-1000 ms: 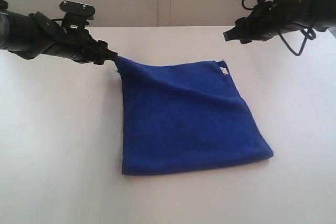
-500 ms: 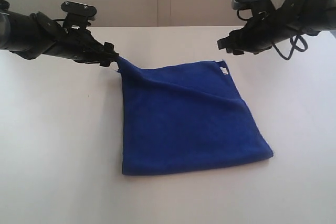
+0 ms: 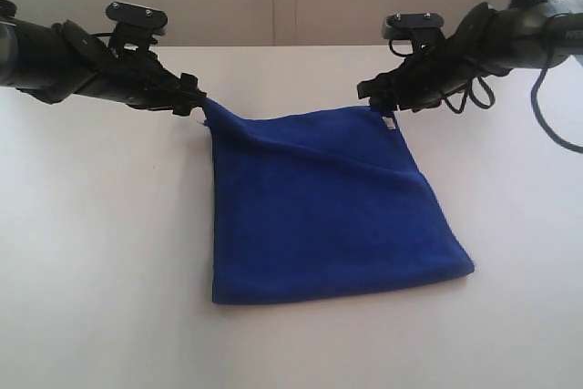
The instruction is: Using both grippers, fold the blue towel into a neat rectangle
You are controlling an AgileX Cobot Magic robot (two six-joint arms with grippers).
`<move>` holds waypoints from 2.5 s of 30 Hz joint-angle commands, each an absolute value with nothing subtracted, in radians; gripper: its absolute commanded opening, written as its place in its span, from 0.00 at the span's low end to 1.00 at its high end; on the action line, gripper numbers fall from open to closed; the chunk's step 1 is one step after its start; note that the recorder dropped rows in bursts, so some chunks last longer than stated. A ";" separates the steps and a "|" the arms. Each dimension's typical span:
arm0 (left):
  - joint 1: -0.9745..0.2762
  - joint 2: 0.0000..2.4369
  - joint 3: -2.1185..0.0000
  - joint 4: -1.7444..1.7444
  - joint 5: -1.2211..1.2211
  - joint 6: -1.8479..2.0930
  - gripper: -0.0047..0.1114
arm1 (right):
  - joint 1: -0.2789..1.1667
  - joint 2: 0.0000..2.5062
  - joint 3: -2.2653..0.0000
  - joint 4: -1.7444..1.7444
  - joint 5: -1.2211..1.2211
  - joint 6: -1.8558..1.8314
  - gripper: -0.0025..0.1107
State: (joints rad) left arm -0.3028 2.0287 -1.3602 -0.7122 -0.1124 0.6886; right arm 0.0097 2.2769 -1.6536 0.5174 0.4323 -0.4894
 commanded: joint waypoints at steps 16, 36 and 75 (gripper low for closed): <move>-0.302 2.019 -1.362 -0.724 -0.083 0.684 0.76 | 0.058 2.295 -1.664 0.524 0.395 -0.494 0.17; -0.302 2.019 -1.362 -0.724 -0.083 0.684 0.76 | 0.038 2.282 -1.664 0.492 0.390 -0.494 0.11; -0.302 2.019 -1.362 -0.724 -0.081 0.684 0.76 | 0.040 2.276 -1.664 0.516 0.417 -0.485 0.07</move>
State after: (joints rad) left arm -0.3028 2.0287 -1.3602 -0.7122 -0.0947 0.6886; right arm 0.0410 2.2969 -1.6601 0.5140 0.4194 -0.4894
